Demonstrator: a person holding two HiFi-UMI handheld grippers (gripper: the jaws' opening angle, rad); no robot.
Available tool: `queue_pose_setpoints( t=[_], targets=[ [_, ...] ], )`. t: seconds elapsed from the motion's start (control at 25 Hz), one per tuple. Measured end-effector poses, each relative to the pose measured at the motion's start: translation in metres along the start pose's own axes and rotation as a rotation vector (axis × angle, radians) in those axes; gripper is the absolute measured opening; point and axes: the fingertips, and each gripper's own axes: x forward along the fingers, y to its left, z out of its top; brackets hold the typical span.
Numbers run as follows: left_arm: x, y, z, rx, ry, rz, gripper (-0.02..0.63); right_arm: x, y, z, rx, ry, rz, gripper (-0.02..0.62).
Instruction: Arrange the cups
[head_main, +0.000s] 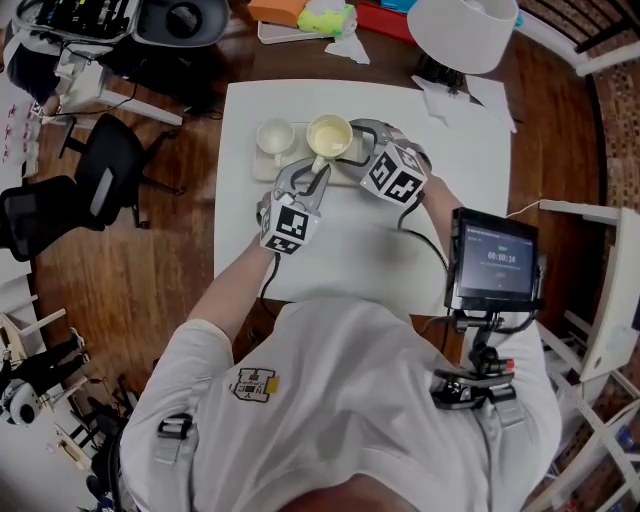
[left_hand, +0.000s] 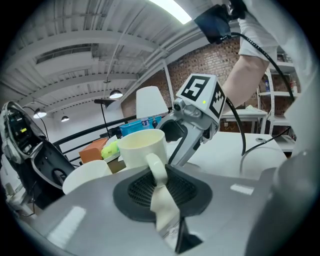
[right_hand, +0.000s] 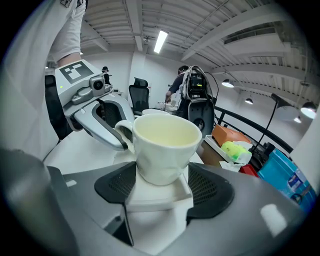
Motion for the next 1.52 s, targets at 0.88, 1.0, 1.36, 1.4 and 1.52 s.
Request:
queue_pose_setpoints(
  t=[0.88, 1.0, 1.36, 1.4, 1.52],
  targets=[
    [0.003, -0.001, -0.009, -0.046, 0.018, -0.032, 0.057, 0.007, 0.004, -0.006, 0.024, 0.003, 0.023, 0.328],
    [0.004, 0.000, -0.008, -0.044, 0.003, -0.014, 0.058, 0.009, 0.002, -0.007, 0.010, -0.001, 0.007, 0.333],
    [-0.014, 0.013, -0.025, -0.128, -0.030, 0.049, 0.106, 0.002, 0.002, -0.016, 0.104, -0.028, -0.061, 0.301],
    [-0.020, 0.011, -0.026, -0.138, -0.029, 0.060, 0.106, -0.006, 0.004, -0.016, 0.123, -0.037, -0.080, 0.292],
    [-0.041, -0.007, -0.032, -0.158, -0.019, 0.066, 0.106, -0.037, 0.018, -0.021, 0.175, -0.065, -0.132, 0.262]
  ],
)
